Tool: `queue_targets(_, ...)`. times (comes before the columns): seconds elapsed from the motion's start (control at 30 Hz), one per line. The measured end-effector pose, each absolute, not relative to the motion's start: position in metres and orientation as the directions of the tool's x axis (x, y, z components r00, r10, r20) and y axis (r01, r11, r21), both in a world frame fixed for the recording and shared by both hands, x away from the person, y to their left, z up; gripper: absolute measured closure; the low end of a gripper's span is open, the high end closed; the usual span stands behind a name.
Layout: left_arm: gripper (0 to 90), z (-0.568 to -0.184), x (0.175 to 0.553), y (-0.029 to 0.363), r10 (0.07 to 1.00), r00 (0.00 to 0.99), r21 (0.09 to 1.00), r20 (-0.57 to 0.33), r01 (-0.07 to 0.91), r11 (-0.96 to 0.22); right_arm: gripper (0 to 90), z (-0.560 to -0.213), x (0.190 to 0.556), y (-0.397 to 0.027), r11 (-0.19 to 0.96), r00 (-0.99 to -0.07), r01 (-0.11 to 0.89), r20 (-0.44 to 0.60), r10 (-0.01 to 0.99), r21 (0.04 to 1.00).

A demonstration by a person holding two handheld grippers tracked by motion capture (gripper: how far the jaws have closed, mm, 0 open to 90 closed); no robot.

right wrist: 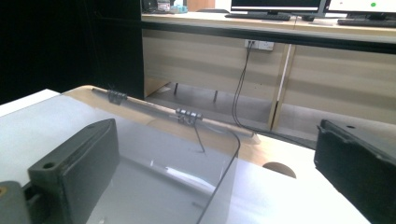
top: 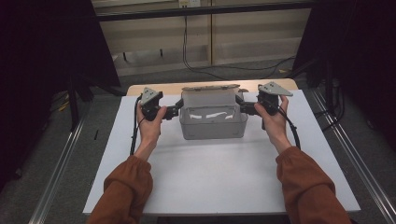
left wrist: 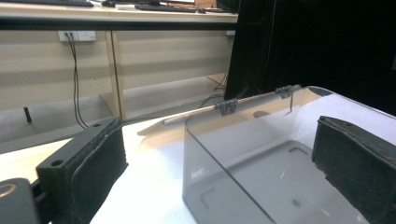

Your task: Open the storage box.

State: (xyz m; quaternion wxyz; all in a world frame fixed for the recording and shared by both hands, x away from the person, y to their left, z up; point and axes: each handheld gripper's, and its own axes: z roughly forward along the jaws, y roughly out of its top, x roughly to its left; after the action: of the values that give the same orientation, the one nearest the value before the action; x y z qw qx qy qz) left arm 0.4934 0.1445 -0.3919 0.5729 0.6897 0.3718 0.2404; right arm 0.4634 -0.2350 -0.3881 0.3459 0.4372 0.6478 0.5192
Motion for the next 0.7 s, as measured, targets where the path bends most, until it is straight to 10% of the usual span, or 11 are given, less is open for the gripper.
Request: queue_targets(0.7,2.9,-0.41,0.414,0.176,0.795,0.597,0.982,-0.11,0.189,-0.007,0.3,-0.403,0.387,-0.245,0.115,-0.341,0.147,-0.059,0.938,0.982)
